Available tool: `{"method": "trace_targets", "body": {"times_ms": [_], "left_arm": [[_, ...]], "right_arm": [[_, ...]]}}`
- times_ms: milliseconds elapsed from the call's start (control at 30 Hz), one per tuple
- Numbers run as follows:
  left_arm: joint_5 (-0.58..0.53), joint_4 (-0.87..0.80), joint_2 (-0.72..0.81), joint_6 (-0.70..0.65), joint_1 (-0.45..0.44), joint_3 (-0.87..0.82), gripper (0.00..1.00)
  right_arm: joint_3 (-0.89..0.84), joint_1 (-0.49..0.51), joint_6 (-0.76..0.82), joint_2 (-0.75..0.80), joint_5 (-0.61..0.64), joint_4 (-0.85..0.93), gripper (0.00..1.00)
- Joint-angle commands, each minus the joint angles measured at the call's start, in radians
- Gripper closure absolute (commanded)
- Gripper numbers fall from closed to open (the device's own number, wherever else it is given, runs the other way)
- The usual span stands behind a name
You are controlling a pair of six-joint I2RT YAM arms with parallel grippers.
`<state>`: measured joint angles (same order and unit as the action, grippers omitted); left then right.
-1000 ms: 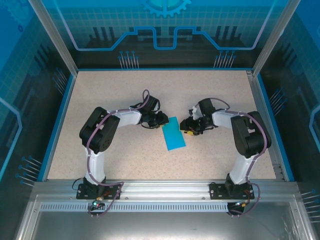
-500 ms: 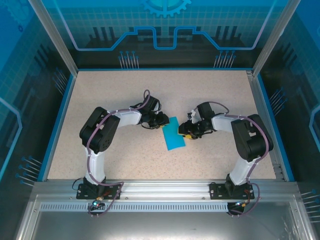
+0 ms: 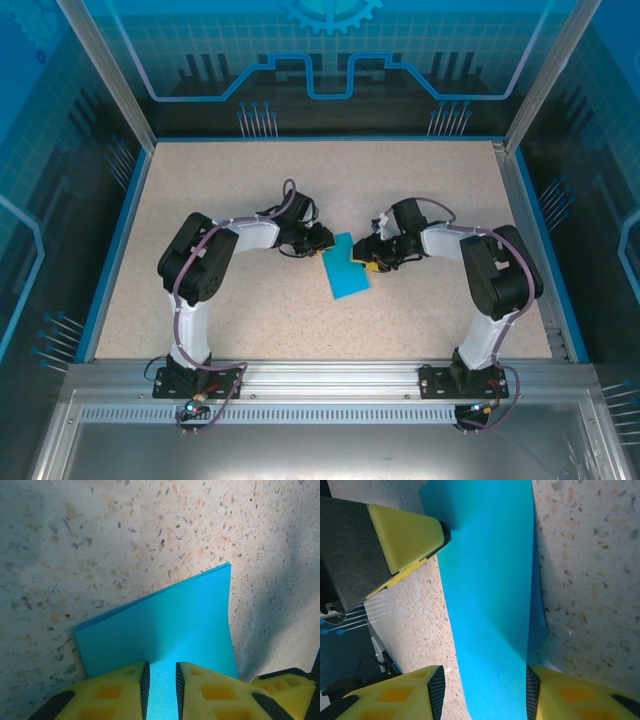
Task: Fold a paper plane with a square sheet of paper (pick it up from the middle)
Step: Third fold the triangle at the center of the table.
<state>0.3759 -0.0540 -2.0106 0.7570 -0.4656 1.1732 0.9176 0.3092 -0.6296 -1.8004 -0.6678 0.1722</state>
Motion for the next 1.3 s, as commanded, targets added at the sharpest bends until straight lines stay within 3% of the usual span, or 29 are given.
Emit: {"method": "trace_targets", "body": {"times_ms": [0,200,367,600,833,1033,1267], "left_arm": [[0.035,0.017,-0.014,-0.008,0.006,-0.018,0.76],[0.077,0.037,-0.013,-0.026,0.005,-0.016,0.75],[0.097,0.087,0.054,-0.031,-0.001,-0.051,0.69],[0.074,0.092,0.175,-0.056,-0.039,-0.132,0.64],[-0.029,0.105,0.295,-0.053,-0.155,-0.228,0.60],[-0.174,0.118,0.369,-0.043,-0.249,-0.275,0.57],[-0.264,0.177,0.468,-0.022,-0.265,-0.386,0.54]], "right_arm": [[0.027,0.016,-0.015,-0.024,-0.034,0.006,0.53],[0.054,0.016,-0.017,-0.045,-0.053,0.001,0.55],[0.107,0.016,0.007,-0.087,-0.055,0.025,0.60],[0.158,0.013,0.088,-0.109,-0.066,0.087,0.74],[0.150,0.007,0.100,-0.127,-0.080,0.079,0.89],[0.056,0.010,-0.014,-0.068,-0.053,-0.023,0.93],[-0.101,0.010,-0.155,0.047,0.050,-0.137,0.94]]}}
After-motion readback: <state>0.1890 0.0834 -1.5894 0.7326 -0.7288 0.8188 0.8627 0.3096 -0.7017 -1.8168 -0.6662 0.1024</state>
